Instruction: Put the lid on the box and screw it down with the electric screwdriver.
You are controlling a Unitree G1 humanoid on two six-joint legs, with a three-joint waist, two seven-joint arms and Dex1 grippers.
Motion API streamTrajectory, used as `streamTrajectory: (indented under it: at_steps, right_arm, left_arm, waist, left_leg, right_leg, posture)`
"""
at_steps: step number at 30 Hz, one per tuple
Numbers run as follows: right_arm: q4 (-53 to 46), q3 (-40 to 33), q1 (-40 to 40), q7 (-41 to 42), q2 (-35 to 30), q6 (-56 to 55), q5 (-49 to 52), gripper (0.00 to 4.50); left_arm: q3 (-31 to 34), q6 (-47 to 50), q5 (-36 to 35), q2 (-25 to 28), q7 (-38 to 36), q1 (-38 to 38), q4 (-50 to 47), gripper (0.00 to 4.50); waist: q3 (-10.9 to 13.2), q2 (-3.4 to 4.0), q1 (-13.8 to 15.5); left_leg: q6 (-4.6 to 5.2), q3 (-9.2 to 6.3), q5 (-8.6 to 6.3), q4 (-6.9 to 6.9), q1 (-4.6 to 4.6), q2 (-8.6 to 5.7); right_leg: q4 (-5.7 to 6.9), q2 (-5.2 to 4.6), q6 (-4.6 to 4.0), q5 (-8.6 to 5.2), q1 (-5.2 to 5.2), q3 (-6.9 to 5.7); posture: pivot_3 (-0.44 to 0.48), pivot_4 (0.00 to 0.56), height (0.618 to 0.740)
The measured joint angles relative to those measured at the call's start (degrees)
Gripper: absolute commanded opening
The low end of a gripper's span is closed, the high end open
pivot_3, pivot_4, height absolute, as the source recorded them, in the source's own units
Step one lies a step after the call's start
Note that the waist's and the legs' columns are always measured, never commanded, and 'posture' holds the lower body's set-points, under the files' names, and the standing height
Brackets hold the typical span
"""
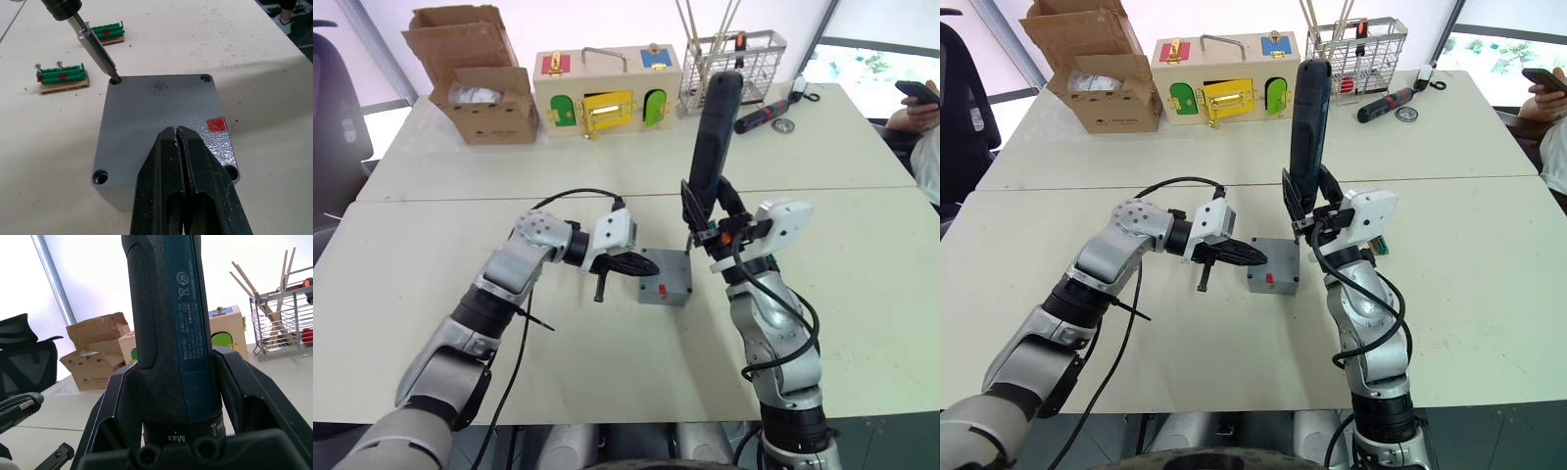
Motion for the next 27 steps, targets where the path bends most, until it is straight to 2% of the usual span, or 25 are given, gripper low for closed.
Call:
streamTrajectory:
  at_steps: [8, 13, 27]
  right_arm:
    - [0.0, 0.2, -0.2, 0.0, -0.3, 0.4, -0.5, 1.86]
    - [-2.2, 1.7, 4.2, 0.9, -1.2, -3.3, -2.4, 1.86]
    - [-2.8, 2.9, 8.8, 2.1, -3.6, -5.6, -5.0, 1.86]
  left_arm:
    - [0.0, 0.0, 0.1, -0.2, 0.0, 0.0, 0.0, 0.0]
    - [-0.4, -0.7, 0.9, 0.0, -0.2, 0.0, 0.2, 0.0]
    - [-1.5, -3.9, 2.7, -0.1, -0.3, 1.1, 1.3, 0.0]
  waist:
    - [0.0, 0.0, 0.0]
    - [-0.1, -0.11, 0.0]
    - [-0.9, -0.83, 0.3]
  left_leg:
    - [0.0, 0.0, 0.0, 0.0, 0.0, 0.0]
    - [0.0, -0.02, 0.0, -0.02, 0.07, 0.0]
    - [0.19, -0.11, -0.12, -0.25, 1.09, 0.07]
  right_leg:
    - [0.0, 0.0, 0.0, 0.0, 0.0, 0.0]
    - [-0.01, 0.02, 0.0, 0.0, 0.09, 0.0]
    - [-0.27, 0.11, 0.03, -0.06, 1.16, 0.0]
  posture:
    - [0.0, 0.15, 0.74]
    - [0.0, 0.15, 0.74]
    - [0.0, 0.15, 0.74]
